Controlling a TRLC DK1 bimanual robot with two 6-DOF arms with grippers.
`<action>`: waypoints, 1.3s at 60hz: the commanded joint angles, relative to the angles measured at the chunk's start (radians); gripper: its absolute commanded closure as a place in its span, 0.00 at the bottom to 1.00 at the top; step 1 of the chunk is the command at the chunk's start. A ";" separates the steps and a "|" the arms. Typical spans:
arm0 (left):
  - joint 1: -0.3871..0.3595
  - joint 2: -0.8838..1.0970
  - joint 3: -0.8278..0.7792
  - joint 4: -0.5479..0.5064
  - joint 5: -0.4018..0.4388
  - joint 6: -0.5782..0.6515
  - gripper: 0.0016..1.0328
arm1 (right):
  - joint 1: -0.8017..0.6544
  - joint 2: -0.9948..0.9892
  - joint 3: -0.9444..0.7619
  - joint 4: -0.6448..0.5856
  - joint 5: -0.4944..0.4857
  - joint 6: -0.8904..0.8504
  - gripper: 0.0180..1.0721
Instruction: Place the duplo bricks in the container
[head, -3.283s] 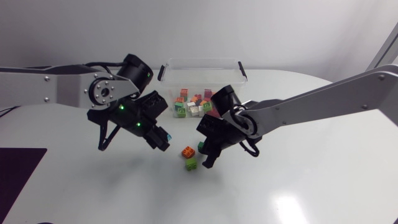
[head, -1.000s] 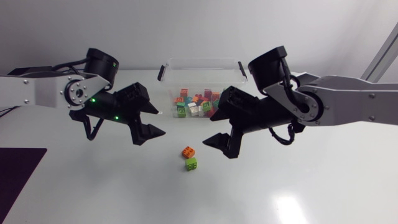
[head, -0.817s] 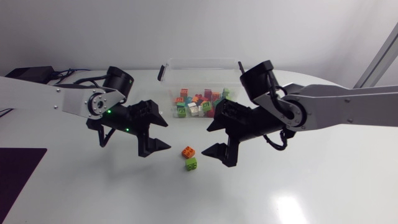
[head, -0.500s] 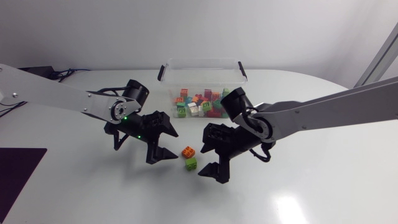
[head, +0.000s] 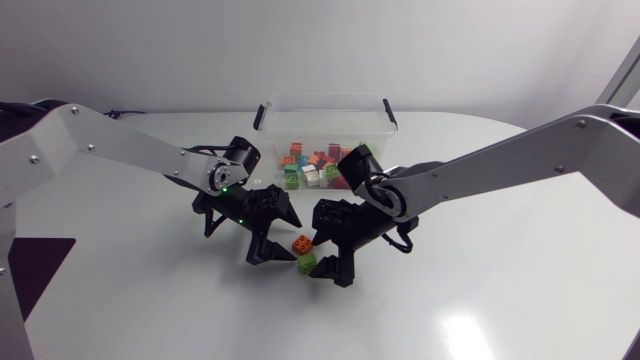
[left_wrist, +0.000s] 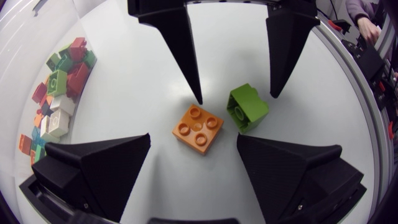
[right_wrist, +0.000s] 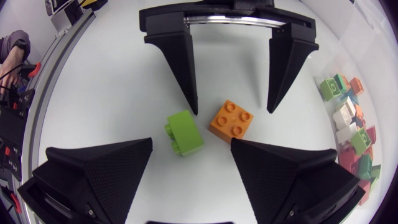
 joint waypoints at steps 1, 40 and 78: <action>-0.004 0.033 0.043 -0.021 0.030 0.051 0.07 | 0.018 0.031 0.022 -0.011 -0.014 -0.031 0.24; -0.014 0.095 0.076 -0.119 0.065 0.142 0.52 | 0.006 -0.076 -0.075 -0.097 -0.040 -0.077 0.94; 0.000 -0.133 0.067 -0.186 0.125 0.059 0.68 | -0.241 -0.446 -0.048 -0.224 -0.091 -0.063 0.94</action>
